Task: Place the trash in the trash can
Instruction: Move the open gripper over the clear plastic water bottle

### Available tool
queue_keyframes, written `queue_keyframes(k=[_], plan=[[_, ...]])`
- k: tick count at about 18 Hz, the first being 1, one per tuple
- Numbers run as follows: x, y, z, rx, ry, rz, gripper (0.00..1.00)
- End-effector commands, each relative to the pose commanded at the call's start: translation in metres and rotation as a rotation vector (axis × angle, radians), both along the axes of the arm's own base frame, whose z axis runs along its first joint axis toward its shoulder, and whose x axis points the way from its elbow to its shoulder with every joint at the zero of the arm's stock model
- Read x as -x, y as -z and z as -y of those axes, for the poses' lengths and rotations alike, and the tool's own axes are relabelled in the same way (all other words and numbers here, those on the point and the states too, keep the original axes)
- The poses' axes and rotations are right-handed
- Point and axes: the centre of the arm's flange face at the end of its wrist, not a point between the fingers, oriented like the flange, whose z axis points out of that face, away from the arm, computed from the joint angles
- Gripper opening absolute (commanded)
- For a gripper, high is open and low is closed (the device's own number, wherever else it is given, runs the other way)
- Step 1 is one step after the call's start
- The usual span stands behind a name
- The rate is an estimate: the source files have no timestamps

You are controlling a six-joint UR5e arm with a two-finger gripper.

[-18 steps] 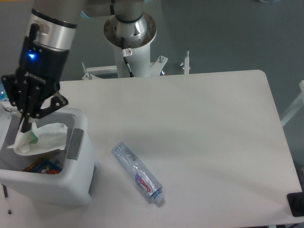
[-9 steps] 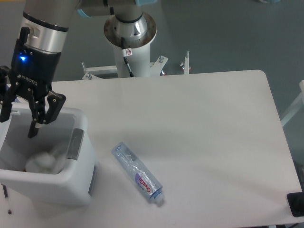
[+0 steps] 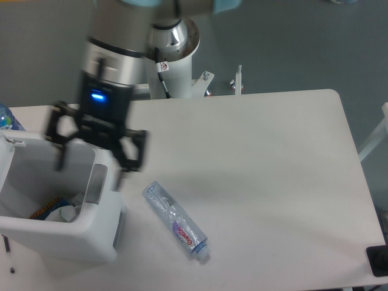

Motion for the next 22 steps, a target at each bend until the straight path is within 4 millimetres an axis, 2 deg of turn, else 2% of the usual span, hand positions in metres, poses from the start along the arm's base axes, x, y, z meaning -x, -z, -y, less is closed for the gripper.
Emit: queue_keyframes(k=[2,4,7,9,15,19,22], plan=[[0.032,0.019,0.011,0.040,-0.047,0.042,1.00],[0.053,0.044,0.010,0.083,-0.070,0.079,1.00],[0.079,0.091,0.002,0.200,-0.115,0.109,1.00],[0.092,0.106,-0.007,0.234,-0.143,0.148,1.00],[0.117,0.152,-0.024,0.420,-0.146,0.285,1.00],[0.117,0.185,-0.030,0.507,-0.159,0.366,1.00],[0.123,0.206,-0.056,0.559,-0.223,0.397,1.00]])
